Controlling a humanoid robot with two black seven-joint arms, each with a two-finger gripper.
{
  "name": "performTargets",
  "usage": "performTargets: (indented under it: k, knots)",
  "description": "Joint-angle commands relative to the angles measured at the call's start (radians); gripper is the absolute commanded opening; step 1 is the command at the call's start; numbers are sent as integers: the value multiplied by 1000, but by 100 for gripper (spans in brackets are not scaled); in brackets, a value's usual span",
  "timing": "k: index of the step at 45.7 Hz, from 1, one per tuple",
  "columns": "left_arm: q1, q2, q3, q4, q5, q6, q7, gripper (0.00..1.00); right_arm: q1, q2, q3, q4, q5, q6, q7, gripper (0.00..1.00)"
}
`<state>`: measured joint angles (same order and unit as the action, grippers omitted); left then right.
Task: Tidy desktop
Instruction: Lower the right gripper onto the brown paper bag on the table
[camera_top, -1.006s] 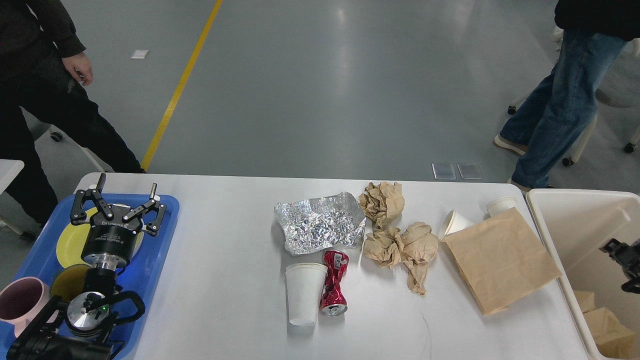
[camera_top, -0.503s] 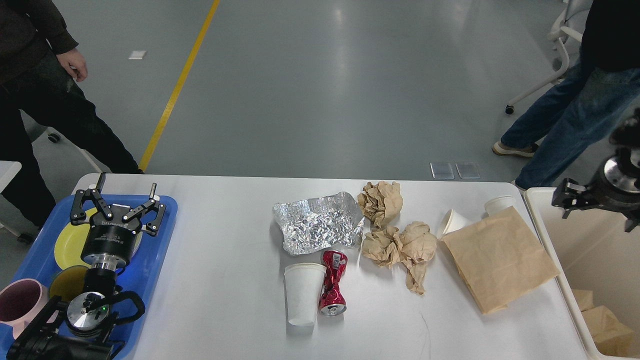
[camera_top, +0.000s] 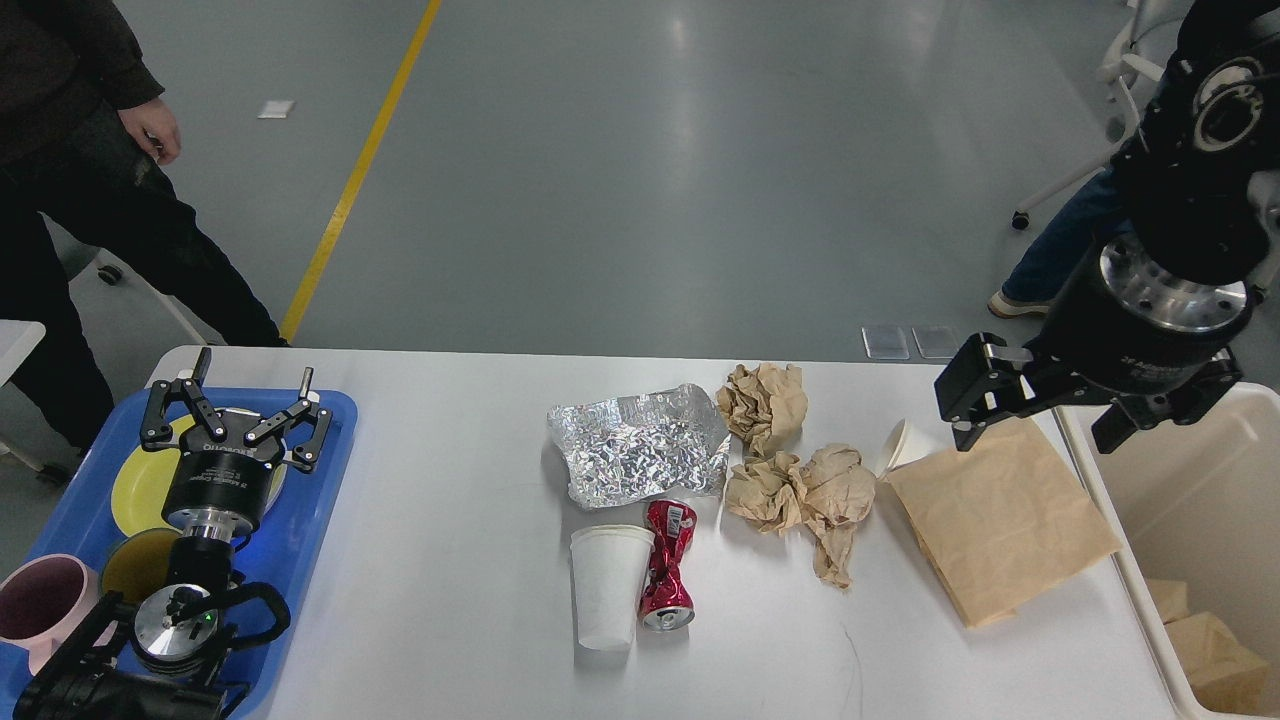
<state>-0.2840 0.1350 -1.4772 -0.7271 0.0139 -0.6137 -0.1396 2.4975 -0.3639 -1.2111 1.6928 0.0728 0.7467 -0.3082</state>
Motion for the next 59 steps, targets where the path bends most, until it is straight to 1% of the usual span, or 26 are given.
performTargets:
  k: [1,2,3,6,10,14,17,20,26,35,38,43,45,47,50,52,53,55,59]
  knots:
    - [0,0,0,0,0,0,0,96,64,71,-149,15,8,-32,245,100]
    - [0,0,0,0,0,0,0,96,66,71,-168,15,7,-42,264,100]
    - [-1,0,0,0,0,0,0,96,66,69,-180,15,5,-52,265,100]
    - [0,0,0,0,0,0,0,96,64,56,-199,10,-13,-66,248,100]
    - [0,0,0,0,0,0,0,96,51,-16,-194,1,-71,-73,232,100]
    - [0,0,0,0,0,0,0,96,-24,-64,-192,-33,-117,-79,230,100]
    - [0,0,0,0,0,0,0,96,-94,-66,-191,-74,-136,-89,232,100]
    - [0,0,0,0,0,0,0,96,-152,-64,-191,-96,-143,-121,232,100]
    - [0,0,0,0,0,0,0,96,-264,-59,-189,-149,-153,-236,233,100]
    - [0,0,0,0,0,0,0,96,-569,-56,-160,-326,-150,-452,233,100]
    - [-1,0,0,0,0,0,0,96,-667,-55,-160,-376,-151,-538,242,100]
    - [0,0,0,0,0,-1,0,96,-804,-56,-159,-475,-151,-664,259,92]
    - [0,0,0,0,0,-1,0,96,-853,-55,-166,-513,-154,-681,291,89]
    - [0,0,0,0,0,-1,0,96,-888,-50,-171,-542,-160,-681,362,89]
    - [0,0,0,0,0,-1,0,96,-919,-43,-176,-574,-198,-681,490,89]
    - [0,0,0,0,0,-1,0,96,-927,-43,-180,-591,-241,-684,552,89]
    - [0,0,0,0,0,0,0,96,-934,-43,-183,-596,-269,-684,575,89]
    - [-1,0,0,0,0,-1,0,96,-954,-43,-192,-602,-326,-698,598,89]
    - [0,0,0,0,0,-1,0,96,-1009,-43,-192,-642,-439,-725,609,88]
